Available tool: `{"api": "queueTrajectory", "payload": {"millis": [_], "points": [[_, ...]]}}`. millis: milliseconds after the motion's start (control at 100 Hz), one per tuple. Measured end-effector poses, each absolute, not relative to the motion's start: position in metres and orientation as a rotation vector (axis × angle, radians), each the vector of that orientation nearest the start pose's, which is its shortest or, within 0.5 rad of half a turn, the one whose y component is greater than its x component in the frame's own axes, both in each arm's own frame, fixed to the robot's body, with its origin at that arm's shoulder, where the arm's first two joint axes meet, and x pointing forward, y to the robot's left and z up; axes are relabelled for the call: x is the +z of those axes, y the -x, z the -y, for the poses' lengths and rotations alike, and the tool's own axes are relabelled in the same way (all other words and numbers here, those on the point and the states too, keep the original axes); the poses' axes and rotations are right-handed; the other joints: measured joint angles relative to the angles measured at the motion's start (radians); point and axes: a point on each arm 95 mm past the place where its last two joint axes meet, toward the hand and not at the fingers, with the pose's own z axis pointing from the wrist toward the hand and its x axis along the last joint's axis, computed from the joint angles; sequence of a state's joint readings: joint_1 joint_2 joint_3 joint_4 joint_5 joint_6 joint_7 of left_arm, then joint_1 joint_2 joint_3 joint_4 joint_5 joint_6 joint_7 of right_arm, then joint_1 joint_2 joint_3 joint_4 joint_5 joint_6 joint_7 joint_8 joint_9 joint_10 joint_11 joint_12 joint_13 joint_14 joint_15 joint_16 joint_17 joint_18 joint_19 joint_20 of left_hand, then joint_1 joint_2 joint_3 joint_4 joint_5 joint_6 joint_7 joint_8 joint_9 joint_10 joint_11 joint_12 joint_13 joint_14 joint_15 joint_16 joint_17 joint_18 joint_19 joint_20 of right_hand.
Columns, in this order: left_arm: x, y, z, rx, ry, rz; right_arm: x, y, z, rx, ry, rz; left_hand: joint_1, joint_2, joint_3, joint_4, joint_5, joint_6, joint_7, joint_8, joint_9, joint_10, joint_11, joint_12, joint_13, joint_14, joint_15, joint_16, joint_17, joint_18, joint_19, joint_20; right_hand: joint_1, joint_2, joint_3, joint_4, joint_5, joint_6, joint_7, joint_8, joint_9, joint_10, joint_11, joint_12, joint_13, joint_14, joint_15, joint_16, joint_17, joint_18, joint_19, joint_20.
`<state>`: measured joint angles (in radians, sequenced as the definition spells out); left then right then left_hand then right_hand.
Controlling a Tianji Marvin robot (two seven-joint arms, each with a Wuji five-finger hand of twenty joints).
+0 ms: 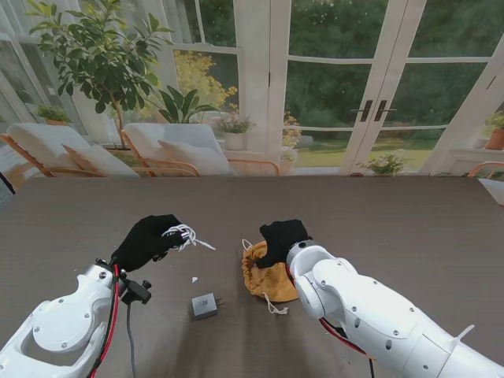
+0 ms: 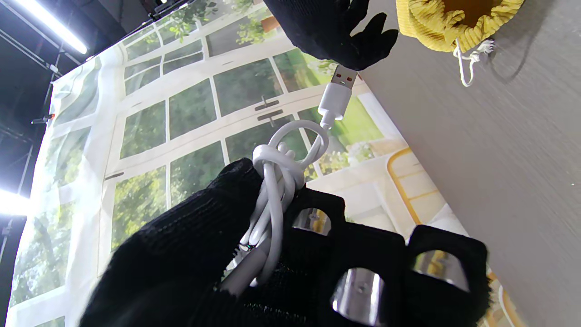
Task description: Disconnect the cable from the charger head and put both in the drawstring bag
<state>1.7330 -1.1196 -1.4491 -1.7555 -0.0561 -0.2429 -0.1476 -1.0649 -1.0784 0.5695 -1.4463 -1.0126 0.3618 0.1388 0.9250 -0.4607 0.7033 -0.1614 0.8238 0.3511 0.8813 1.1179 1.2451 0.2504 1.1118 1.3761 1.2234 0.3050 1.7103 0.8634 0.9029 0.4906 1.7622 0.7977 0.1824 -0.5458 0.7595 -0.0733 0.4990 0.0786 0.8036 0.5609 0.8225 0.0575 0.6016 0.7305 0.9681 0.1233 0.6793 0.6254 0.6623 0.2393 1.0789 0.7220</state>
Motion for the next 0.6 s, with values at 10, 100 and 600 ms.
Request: {"api": "queueTrajectory", "payload": {"millis": [10, 100, 600], "points": [[-0.278, -0.371, -0.034, -2.37, 1.922, -0.819, -0.318, -0.45, -0.114, 1.183, -0.964, -1.765, 0.0, 0.0, 0.0, 0.0, 0.0, 0.0, 0.0, 0.0, 0.0, 0.0, 0.0, 0.0, 0.0, 0.0, 0.0, 0.0, 0.0, 0.0, 0.0, 0.0, 0.0, 0.0, 0.0, 0.0, 0.0, 0.0, 0.0, 0.0, 0.0, 0.0, 0.0, 0.0, 0.0, 0.0, 0.0, 0.0, 0.0, 0.0, 0.0, 0.0], [-0.278, -0.371, -0.034, -2.364, 1.927, -0.821, -0.321, -0.452, -0.115, 1.158, -0.966, -1.766, 0.0, 0.0, 0.0, 0.0, 0.0, 0.0, 0.0, 0.0, 0.0, 0.0, 0.0, 0.0, 0.0, 0.0, 0.0, 0.0, 0.0, 0.0, 0.0, 0.0, 0.0, 0.0, 0.0, 0.0, 0.0, 0.003, 0.0, 0.0, -0.011, 0.0, 0.004, 0.0, 0.0, 0.0, 0.002, 0.0, 0.0, 0.0, 0.0, 0.0], [-0.281, -0.37, -0.033, -2.345, 1.941, -0.834, -0.341, -0.458, -0.128, 1.047, -0.952, -1.813, 0.0, 0.0, 0.0, 0.0, 0.0, 0.0, 0.0, 0.0, 0.0, 0.0, 0.0, 0.0, 0.0, 0.0, 0.0, 0.0, -0.001, 0.001, 0.0, 0.002, -0.015, -0.013, 0.006, 0.0, 0.0, 0.031, 0.0, -0.023, -0.011, 0.013, 0.017, 0.0, 0.034, -0.003, 0.047, 0.0, 0.0, 0.0, 0.043, 0.0]]}}
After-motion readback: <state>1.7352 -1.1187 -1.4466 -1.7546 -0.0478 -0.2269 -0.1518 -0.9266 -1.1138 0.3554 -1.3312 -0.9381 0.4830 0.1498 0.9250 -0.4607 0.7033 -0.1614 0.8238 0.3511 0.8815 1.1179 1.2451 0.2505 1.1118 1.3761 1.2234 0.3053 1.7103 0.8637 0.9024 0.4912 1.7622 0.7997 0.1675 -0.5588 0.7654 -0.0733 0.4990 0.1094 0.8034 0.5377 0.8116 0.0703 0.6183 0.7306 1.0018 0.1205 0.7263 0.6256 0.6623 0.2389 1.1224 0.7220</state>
